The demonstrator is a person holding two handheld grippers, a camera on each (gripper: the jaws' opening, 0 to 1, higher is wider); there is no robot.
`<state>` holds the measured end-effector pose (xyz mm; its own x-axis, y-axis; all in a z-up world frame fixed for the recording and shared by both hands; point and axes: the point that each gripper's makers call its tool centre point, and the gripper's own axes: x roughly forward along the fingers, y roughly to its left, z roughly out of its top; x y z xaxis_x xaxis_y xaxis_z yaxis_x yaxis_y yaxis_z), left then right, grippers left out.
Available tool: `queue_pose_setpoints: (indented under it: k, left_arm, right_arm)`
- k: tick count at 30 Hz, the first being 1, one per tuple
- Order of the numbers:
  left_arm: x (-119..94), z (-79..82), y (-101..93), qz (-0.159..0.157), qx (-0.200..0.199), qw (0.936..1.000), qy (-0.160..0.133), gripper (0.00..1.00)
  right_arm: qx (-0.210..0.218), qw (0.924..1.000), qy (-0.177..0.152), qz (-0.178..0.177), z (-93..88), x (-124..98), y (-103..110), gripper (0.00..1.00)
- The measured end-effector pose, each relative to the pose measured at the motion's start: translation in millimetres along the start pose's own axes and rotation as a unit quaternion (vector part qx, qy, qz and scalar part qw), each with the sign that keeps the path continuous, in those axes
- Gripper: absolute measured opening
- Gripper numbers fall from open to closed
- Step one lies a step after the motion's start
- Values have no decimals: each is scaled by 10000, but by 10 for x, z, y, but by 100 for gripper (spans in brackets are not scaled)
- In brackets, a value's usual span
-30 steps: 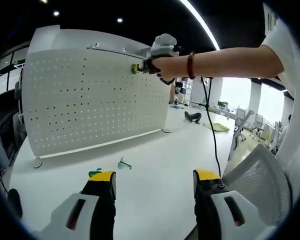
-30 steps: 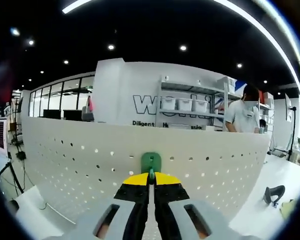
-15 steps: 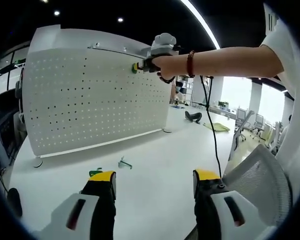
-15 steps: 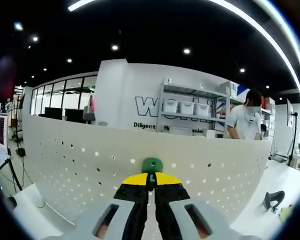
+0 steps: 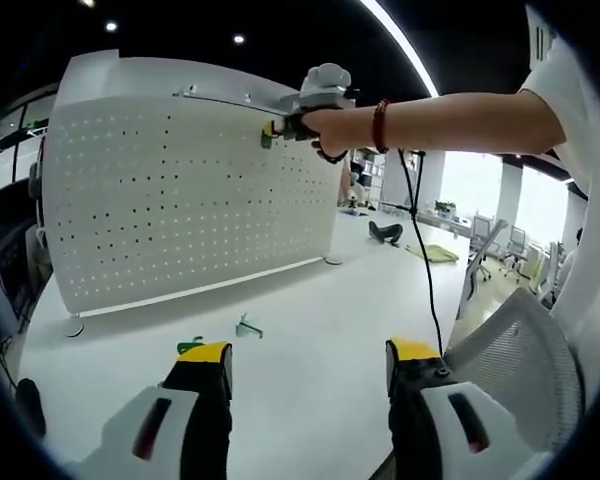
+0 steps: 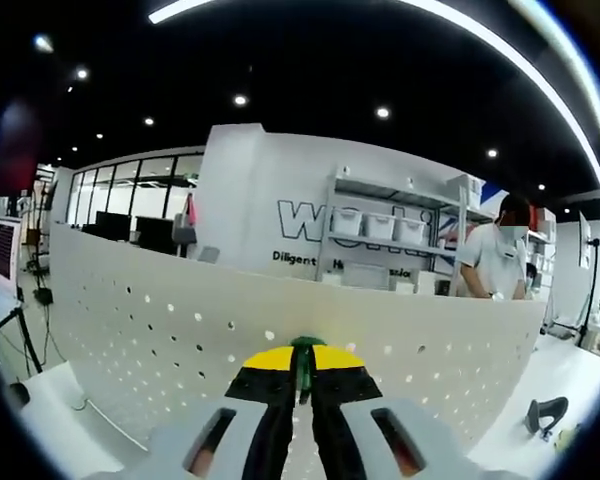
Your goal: Insert the hook assembly into the mounting plate slot until the hook locks in place.
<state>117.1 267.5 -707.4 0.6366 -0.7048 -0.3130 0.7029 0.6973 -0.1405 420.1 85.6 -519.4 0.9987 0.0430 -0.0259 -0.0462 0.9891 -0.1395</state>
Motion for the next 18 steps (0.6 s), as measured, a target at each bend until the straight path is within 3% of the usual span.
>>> queue_pose_setpoints:
  k: [18]
  left_arm:
    - [4,15,-22,-36,49,10000,23,64]
  right_arm:
    - [92,9997,5,242,-18,-64,64,17]
